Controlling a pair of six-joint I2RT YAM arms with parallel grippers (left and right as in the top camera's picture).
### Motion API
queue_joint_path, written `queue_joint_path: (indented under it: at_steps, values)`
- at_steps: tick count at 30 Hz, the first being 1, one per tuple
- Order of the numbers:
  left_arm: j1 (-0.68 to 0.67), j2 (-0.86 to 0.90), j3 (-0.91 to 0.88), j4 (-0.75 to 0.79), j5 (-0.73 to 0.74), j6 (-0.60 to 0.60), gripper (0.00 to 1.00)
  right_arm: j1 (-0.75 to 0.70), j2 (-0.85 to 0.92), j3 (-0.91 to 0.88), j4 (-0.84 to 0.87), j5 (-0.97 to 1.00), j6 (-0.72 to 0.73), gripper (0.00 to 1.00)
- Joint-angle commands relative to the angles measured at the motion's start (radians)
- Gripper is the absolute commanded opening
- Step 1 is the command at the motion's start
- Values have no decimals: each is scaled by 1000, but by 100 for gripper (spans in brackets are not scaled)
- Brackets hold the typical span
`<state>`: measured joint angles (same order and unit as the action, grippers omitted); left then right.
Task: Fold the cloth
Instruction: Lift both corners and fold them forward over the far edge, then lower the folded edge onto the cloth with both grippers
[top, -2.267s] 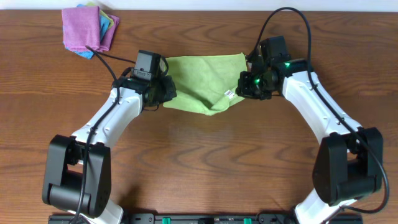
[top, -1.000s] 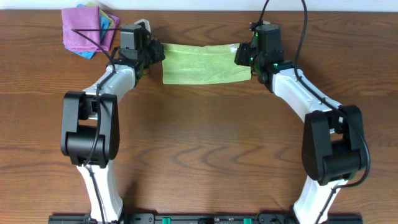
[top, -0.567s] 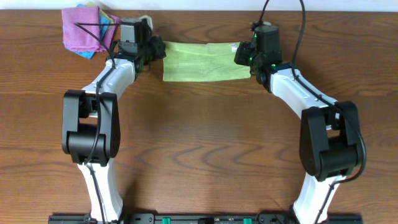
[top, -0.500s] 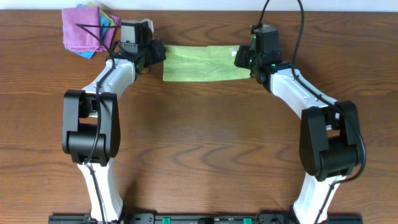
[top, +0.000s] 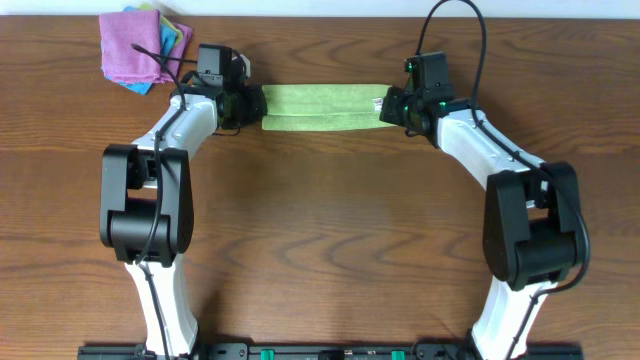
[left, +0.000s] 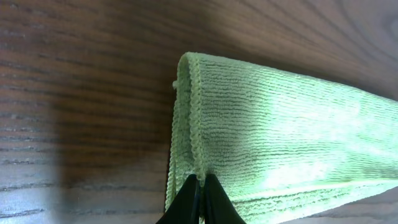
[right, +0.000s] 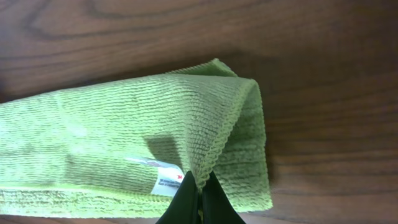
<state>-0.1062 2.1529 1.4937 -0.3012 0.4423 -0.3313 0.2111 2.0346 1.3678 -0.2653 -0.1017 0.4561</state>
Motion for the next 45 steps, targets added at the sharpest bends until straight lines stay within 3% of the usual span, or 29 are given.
queue_joint_path:
  at_steps: [1, 6, 7, 8, 11, 14, 19, 21, 22, 23, 24, 35, 45]
  values:
    - [5, 10, 16, -21, 5, 25, 6, -14, 0, 12, -24, -16, 11, 2]
    - [5, 8, 16, -32, 3, 25, 6, -20, 0, 12, -46, -27, 11, 2]
    - [5, 9, 16, -32, 2, 25, 6, -20, 0, 12, -45, -31, 11, 11]
    - [5, 9, 16, -32, 3, 25, 6, -20, 0, 12, -45, -35, 11, 28]
    - [8, 8, 18, -30, 5, 35, 15, -23, -2, 13, -45, -37, 10, 51]
    - [23, -3, 51, -58, 51, 125, 34, -34, -23, 13, -46, -38, -11, 62]
    - [49, -58, 146, -166, 48, 195, 41, -55, -106, 13, -53, -38, -39, 74]
    - [49, -79, 167, -192, 48, 214, 41, -57, -146, 13, -57, -38, -40, 73]
    - [47, -92, 175, -196, 49, 224, 40, -57, -167, 13, -56, -38, -50, 63]
    - [39, -108, 179, -188, 46, 232, 21, -54, -192, 13, -45, -37, -54, 20]
    - [32, -113, 179, -174, 45, 232, 8, -51, -201, 13, -32, -37, -54, 2]
    - [-104, -8, 177, -65, -263, 266, 6, 34, -56, 12, 21, 75, -86, 2]
    - [-117, 95, 177, -58, -272, 272, 6, 40, 50, 12, 103, 102, -83, 1]
